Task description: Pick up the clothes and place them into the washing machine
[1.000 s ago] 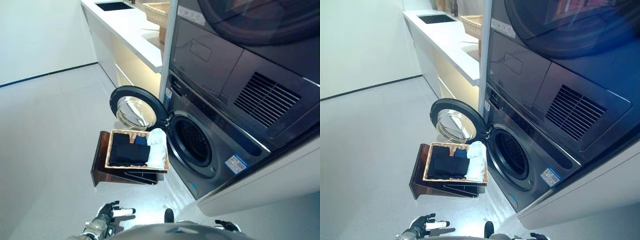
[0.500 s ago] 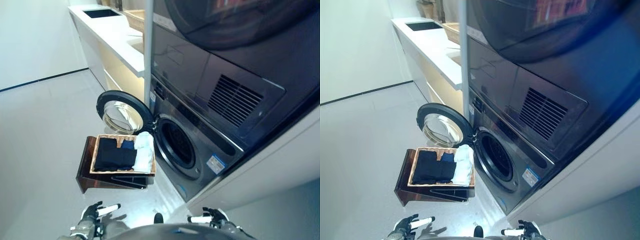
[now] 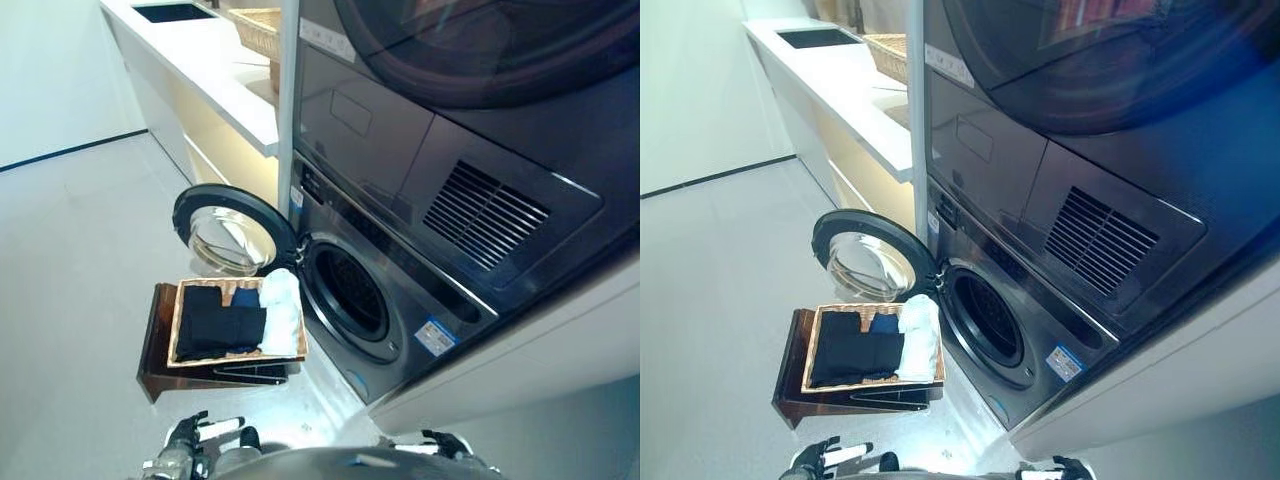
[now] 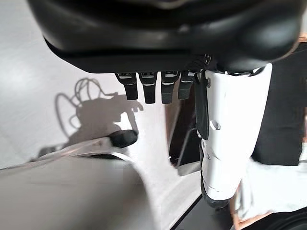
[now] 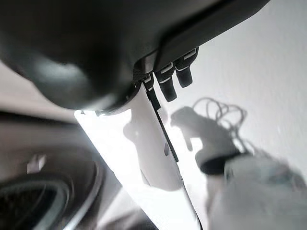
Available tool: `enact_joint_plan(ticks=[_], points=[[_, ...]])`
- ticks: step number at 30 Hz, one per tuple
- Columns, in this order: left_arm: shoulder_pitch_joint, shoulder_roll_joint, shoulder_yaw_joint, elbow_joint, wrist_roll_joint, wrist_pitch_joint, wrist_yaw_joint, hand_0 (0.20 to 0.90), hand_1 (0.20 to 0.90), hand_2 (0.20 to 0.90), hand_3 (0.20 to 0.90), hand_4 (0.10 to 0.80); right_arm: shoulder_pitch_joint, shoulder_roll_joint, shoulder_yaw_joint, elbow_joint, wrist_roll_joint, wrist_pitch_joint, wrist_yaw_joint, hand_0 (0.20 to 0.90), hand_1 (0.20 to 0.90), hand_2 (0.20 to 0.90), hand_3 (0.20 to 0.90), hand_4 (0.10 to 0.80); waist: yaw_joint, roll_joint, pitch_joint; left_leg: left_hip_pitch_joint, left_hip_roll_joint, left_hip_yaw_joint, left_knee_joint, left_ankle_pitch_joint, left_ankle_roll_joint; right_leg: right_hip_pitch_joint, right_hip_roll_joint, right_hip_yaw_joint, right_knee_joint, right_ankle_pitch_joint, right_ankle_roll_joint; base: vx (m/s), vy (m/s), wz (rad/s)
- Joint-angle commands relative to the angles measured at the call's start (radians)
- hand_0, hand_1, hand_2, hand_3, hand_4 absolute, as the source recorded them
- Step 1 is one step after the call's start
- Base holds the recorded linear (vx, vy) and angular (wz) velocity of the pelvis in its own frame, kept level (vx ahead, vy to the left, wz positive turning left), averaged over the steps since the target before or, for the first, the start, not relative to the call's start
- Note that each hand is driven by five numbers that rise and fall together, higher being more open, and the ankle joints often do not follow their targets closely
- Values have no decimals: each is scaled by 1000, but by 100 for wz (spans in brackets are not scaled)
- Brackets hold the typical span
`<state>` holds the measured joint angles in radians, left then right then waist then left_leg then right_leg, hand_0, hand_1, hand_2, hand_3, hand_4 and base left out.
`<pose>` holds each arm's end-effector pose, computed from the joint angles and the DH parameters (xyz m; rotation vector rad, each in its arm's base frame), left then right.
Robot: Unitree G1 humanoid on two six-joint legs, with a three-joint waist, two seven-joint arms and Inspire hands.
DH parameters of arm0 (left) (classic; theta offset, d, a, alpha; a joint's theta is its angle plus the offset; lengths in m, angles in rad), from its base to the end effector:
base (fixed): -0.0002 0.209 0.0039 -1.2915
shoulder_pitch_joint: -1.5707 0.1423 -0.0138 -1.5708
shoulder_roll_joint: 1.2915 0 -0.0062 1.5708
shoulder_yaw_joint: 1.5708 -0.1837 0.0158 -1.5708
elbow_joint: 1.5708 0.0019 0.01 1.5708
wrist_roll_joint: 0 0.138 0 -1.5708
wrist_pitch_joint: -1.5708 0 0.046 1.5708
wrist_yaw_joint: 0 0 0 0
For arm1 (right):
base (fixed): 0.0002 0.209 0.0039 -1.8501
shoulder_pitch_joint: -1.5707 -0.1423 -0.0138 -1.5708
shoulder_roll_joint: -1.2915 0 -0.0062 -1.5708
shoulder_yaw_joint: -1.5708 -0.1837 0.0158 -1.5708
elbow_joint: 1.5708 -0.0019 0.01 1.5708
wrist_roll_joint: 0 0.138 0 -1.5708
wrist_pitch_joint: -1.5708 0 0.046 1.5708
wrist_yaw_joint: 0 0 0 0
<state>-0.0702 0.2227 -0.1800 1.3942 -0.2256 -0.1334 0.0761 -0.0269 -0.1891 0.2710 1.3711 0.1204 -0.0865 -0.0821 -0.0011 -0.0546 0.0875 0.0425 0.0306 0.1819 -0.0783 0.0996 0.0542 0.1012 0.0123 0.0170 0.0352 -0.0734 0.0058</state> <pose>0.0743 0.2216 -0.1170 0.1829 1.1822 0.2053 0.0593 -0.2050 -0.1230 -0.2963 1.2590 -0.0424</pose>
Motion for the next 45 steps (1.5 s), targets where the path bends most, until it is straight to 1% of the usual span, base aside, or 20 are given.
enact_joint_plan(ticks=[1,4,5,7,8,9,10,14,15,16,20,21,23,25,27,28,33,40,44,45], points=[[-52,-31,-32,-29,17,-39,12,900,900,900,900,800,-58,-43,19,-10,-33,-27,-10,900,900,900,900,800,4,-15,-3,-25,28,-7,-9,31,-97,73,35,-4,15,-46,5,-32,-38,9],[-61,-39,-58,-29,41,-40,12,900,900,900,900,800,-63,-46,18,-18,-29,-29,-13,900,900,900,900,800,0,-27,12,-50,29,3,15,39,-104,68,34,-20,15,-43,6,-93,-28,16],[-76,-32,-61,-40,33,-41,15,900,900,900,900,800,-73,-58,13,-32,-15,-33,-17,900,900,900,900,800,-2,-50,34,-102,65,48,109,24,-115,49,15,-33,25,-31,11,-156,22,30],[-77,-28,-56,-42,20,-44,16,900,900,900,900,800,-73,-62,11,-36,-9,-34,-16,900,900,900,900,800,-3,-57,31,-105,80,37,126,6,-117,40,4,-37,26,-24,17,-35,87,28],[-73,-26,-48,-37,8,-48,16,900,900,900,900,800,-69,-63,5,-30,1,-32,-13,900,900,900,900,800,-9,-58,18,-81,111,22,98,2,-127,41,-10,-39,16,-22,29,54,102,9],[-73,-26,-48,-37,8,-48,16,900,900,900,900,800,-69,-63,5,-30,1,-32,-13,900,900,900,900,800,-9,-58,19,-81,111,22,98,2,-127,42,-10,-39,16,-22,29,142,276,3],[-74,-28,-56,-36,15,-47,17,900,900,900,900,800,-64,-69,-13,-21,16,-30,-12,900,900,900,900,800,-18,-40,6,-70,152,29,35,31,-142,41,-26,-43,24,-38,45,89,174,9],[-87,-24,-94,-27,74,-41,6,900,900,900,900,800,-60,-75,-34,4,10,-21,-5,900,900,900,900,800,-34,-12,-4,-60,136,36,-9,20,-138,42,-65,-61,41,-50,73,163,355,6],[-95,-11,-101,-41,93,-37,3,900,900,900,900,800,-57,-79,-53,22,16,-12,-7,900,900,900,900,800,-32,-3,-20,-45,102,49,-9,-15,-120,36,-104,-54,49,-29,100,181,308,-5],[-91,-3,-99,-47,92,-39,-2,900,900,900,900,800,-60,-77,-57,27,18,-13,-5,900,900,900,900,800,-27,-2,-20,-32,91,64,-7,-29,-111,24,-116,-43,71,-12,110,180,309,-8],[-93,16,-98,-47,94,-41,-12,900,900,900,900,800,-83,-71,-38,24,-5,-9,2,900,900,900,900,800,-22,14,7,-19,82,87,-1,-41,-88,-86,-101,-4,253,31,130,56,174,-27],[-88,24,-98,-37,98,-40,-16,900,900,900,900,800,-95,-65,-29,5,-6,-11,3,900,900,900,900,800,-20,24,16,-19,80,90,-9,-45,-93,-125,-115,11,196,36,135,42,18,-9],[-92,29,-98,-24,101,-41,-11,900,900,900,900,800,-95,-62,-31,-5,-16,-11,-2,900,900,900,900,800,-10,22,18,-12,91,94,-9,-67,-105,-147,-198,-59,1,87,131,81,-64,-18],[-98,28,-85,-24,86,-41,-4,900,900,900,900,800,-105,-54,-16,-8,-29,-9,-3,900,900,900,900,800,-12,1,27,-2,83,83,-9,-64,-109,-115,-183,-24,-5,75,137,109,-115,-12],[-99,27,-83,-23,79,-43,1,900,900,900,900,800,-102,-53,-15,-5,-29,-9,-5,900,900,900,900,800,-8,-4,31,3,90,86,-9,-59,-114,-114,-180,-28,-2,71,134,60,-87,36],[-93,4,-76,-30,54,-47,1,900,900,900,900,800,-93,-54,-21,-1,-23,-10,-6,900,900,900,900,800,-6,-11,20,9,97,84,-9,-52,-124,-87,-187,-79,-30,85,134,96,-102,31],[-89,-12,-113,-47,84,-50,-11,900,900,900,900,800,-91,-67,-19,9,-34,-11,-3,900,900,900,900,800,-19,-5,0,22,109,64,-9,-53,-132,-32,-166,-98,-64,69,126,94,-55,26],[-97,-9,-123,-56,97,-50,-11,900,900,900,900,800,-94,-66,-14,9,-34,-8,2,900,900,900,900,800,-7,-32,-3,19,97,58,66,-114,-121,5,-192,-96,-60,64,140,88,57,6],[-109,-1,-145,-71,124,-46,-18,900,900,900,900,800,-101,-63,-11,5,-39,-6,10,900,900,900,900,800,-8,-25,22,30,87,75,51,-133,-85,-139,-188,-51,233,126,183,35,146,-5],[-116,1,-157,-74,132,-45,-22,900,900,900,900,800,-112,-65,-1,-1,-40,-6,12,900,900,900,900,800,-20,-16,44,34,88,68,42,-125,-81,-200,-160,-15,319,153,196,12,141,-26]])
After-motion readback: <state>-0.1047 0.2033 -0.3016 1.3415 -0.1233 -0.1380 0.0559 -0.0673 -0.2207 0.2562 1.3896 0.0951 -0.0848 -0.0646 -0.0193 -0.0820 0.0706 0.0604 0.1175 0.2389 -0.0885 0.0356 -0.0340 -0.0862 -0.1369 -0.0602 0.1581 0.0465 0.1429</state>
